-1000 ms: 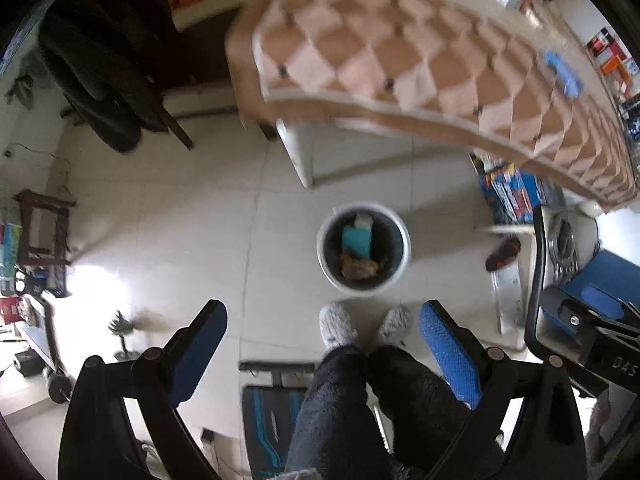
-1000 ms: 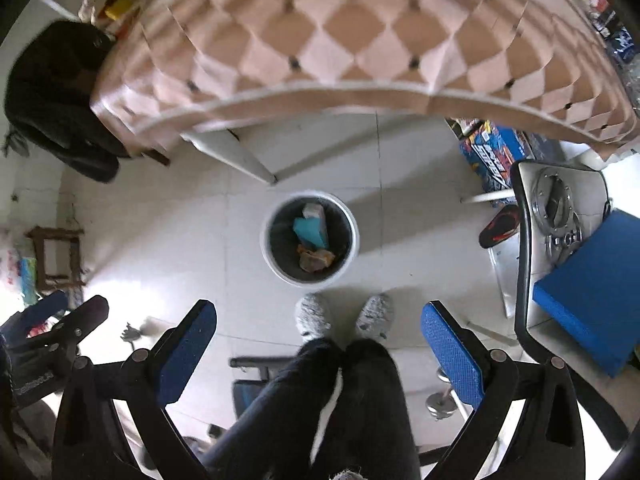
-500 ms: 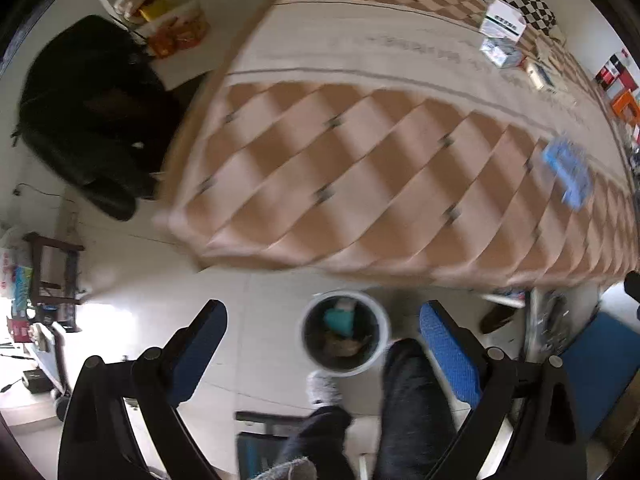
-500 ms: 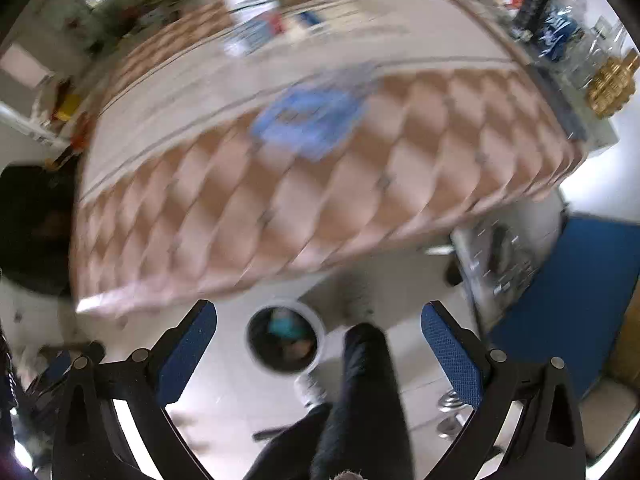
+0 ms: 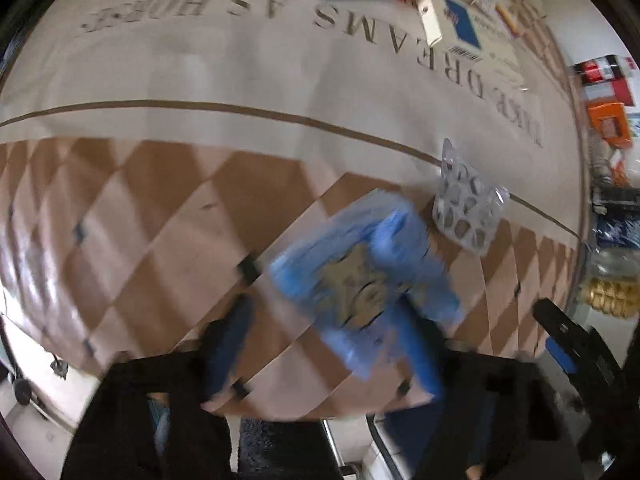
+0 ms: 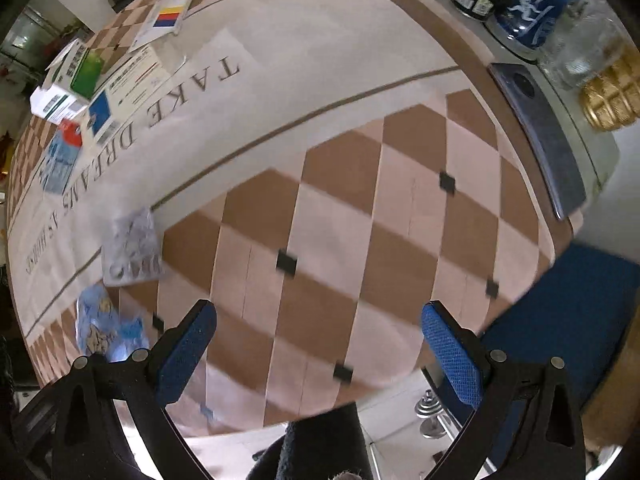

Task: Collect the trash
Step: 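Grasp the blue packet with the left tool while the right tool grasps the clear blister pack, then carry both items to the white bin and open both tools over it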

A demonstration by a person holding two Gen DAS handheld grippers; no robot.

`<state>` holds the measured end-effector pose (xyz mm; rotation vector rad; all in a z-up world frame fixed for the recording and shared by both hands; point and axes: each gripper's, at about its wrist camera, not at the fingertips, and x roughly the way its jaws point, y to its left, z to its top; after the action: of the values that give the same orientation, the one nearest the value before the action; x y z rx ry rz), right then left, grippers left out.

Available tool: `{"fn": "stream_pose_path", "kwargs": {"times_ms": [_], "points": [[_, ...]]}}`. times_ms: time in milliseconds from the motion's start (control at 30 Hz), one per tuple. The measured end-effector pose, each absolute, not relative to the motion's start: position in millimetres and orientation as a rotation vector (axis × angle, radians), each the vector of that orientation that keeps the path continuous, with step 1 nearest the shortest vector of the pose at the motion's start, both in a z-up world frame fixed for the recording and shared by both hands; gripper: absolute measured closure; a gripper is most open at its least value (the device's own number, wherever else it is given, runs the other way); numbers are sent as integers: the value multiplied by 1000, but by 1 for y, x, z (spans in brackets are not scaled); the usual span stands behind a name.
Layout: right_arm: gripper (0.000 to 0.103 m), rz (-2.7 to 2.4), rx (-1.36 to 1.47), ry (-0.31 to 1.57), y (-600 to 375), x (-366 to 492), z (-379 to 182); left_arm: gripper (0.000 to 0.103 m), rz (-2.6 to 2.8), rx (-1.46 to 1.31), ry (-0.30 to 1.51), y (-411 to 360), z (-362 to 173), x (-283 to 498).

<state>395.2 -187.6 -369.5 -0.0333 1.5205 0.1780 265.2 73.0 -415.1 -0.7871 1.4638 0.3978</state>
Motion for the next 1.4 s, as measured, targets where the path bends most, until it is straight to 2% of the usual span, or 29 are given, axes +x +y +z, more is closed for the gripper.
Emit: {"fn": "stream_pose_path", "kwargs": {"times_ms": [100,233,400,633,700,767,867,1100,1267,1400], "points": [[0,251,11,1527,-174,409,-367,85,433,-721,1437,73,-407,270],[0,323,12,1538,-138,417,-370,93,504,-580,1414,92,-396,259],[0,332,-45,1505,-73,421,-384,95,627,-418,1408,122,-390,246],[0,253,-196,1501,-20,412,-406,95,690,-366,1366,146,-376,236],[9,233,-228,1472,-16,406,-404,95,693,-361,1355,152,-371,232],[35,247,-249,1428,-10,397,-396,95,691,-351,1340,149,-366,225],[45,284,-245,1408,-9,384,-384,95,672,-341,1310,143,-354,222],[44,360,-172,1352,-25,313,-340,95,599,-308,1217,133,-313,162],[44,399,-92,1312,-48,217,-309,95,526,-287,1138,127,-281,81],[44,423,-25,1360,-74,141,-311,95,459,-323,1168,119,-285,15]]}}
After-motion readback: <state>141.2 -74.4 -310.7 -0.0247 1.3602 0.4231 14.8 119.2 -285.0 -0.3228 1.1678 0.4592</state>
